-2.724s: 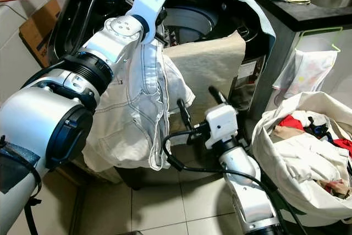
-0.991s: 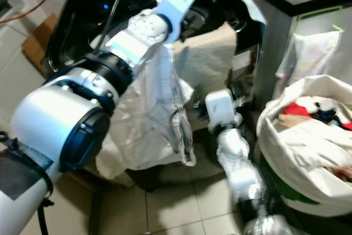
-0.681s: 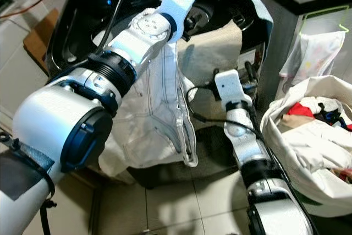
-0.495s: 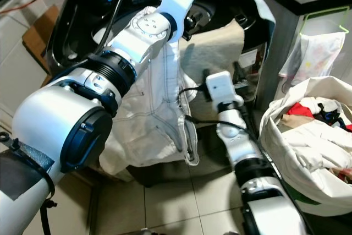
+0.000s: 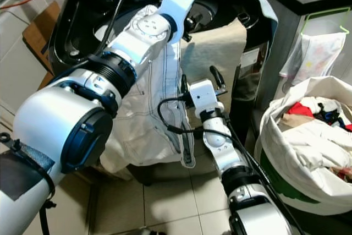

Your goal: Clothes washing

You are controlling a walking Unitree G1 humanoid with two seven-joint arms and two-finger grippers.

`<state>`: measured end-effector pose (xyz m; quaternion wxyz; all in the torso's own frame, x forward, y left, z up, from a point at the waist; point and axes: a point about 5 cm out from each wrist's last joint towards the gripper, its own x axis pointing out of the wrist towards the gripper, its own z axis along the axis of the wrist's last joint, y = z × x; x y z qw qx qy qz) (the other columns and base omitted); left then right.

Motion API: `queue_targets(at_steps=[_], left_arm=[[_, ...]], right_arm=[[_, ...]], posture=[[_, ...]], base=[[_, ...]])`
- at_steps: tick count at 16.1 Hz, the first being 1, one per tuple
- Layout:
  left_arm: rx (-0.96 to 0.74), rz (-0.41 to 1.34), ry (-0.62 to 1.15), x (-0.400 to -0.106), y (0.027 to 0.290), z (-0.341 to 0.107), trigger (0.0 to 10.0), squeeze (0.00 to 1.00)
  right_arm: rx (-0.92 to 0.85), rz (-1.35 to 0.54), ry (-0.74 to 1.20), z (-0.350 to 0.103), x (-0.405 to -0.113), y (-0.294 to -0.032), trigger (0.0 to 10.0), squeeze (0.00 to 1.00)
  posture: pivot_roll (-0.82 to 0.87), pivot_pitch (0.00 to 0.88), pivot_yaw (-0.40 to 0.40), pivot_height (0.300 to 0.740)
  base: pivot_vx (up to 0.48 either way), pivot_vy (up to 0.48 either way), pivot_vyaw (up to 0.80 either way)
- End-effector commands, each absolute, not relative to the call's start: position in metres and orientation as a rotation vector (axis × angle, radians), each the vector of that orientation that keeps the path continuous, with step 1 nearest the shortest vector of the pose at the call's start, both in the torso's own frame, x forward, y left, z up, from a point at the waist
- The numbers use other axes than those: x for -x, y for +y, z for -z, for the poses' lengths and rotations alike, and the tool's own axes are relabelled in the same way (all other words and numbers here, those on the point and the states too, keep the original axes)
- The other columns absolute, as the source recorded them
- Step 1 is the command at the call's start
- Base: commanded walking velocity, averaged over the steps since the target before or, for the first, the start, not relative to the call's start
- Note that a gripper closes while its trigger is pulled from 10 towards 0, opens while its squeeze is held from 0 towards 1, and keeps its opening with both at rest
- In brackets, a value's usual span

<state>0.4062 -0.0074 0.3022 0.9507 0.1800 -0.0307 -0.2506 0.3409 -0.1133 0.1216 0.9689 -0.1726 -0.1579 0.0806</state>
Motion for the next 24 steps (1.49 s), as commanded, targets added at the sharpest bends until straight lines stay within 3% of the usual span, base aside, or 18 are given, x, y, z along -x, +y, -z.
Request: queue_targets(at_steps=[1, 8, 9, 12, 16, 20, 21, 22, 24], left_arm=[[-0.356, 0.503, -0.055, -0.408, -0.003, -0.302, 10.0, 0.00], [-0.363, 0.510, -0.059, -0.407, -0.004, -0.303, 10.0, 0.00], [-0.365, 0.512, -0.060, -0.407, -0.005, -0.303, 10.0, 0.00], [-0.369, 0.520, -0.061, -0.406, -0.008, -0.303, 10.0, 0.00], [-0.373, 0.531, -0.058, -0.405, -0.011, -0.301, 10.0, 0.00], [-0.378, 0.547, -0.063, -0.403, -0.016, -0.302, 10.0, 0.00], [-0.378, 0.550, -0.064, -0.402, -0.017, -0.303, 10.0, 0.00], [-0.380, 0.553, -0.066, -0.402, -0.018, -0.303, 10.0, 0.00], [-0.383, 0.556, -0.066, -0.402, -0.018, -0.302, 10.0, 0.00]], right_arm=[[0.329, -0.207, -0.351, -0.130, -0.344, -0.101, 10.0, 0.00], [0.291, -0.255, -0.355, -0.138, -0.347, -0.097, 10.0, 0.00], [0.263, -0.281, -0.366, -0.141, -0.344, -0.096, 10.0, 1.00], [0.253, -0.264, -0.395, -0.147, -0.336, -0.102, 10.0, 1.00], [0.227, -0.307, -0.351, -0.132, -0.302, -0.116, 10.0, 1.00], [0.199, -0.353, -0.324, -0.130, -0.294, -0.107, 10.0, 1.00], [0.209, -0.357, -0.319, -0.128, -0.300, -0.105, 10.0, 0.55], [0.223, -0.337, -0.320, -0.130, -0.308, -0.108, 10.0, 0.00], [0.244, -0.281, -0.307, -0.134, -0.324, -0.118, 10.0, 0.00]], posture=[[-0.07, 0.000, 0.172, 0.740], [-0.07, 0.000, 0.167, 0.740], [-0.07, 0.000, 0.166, 0.740], [-0.07, 0.000, 0.167, 0.740], [-0.09, 0.000, 0.173, 0.740], [-0.10, 0.000, 0.187, 0.740], [-0.10, 0.000, 0.189, 0.740], [-0.09, 0.000, 0.187, 0.740], [-0.09, 0.000, 0.185, 0.740]], base=[[0.000, 0.000, 0.00], [0.000, 0.000, 0.00], [0.000, 0.000, 0.00], [0.000, 0.000, 0.00], [0.000, 0.000, 0.00], [0.000, 0.000, 0.00], [0.000, 0.000, 0.00], [0.000, 0.000, 0.00], [0.000, 0.000, 0.00]])
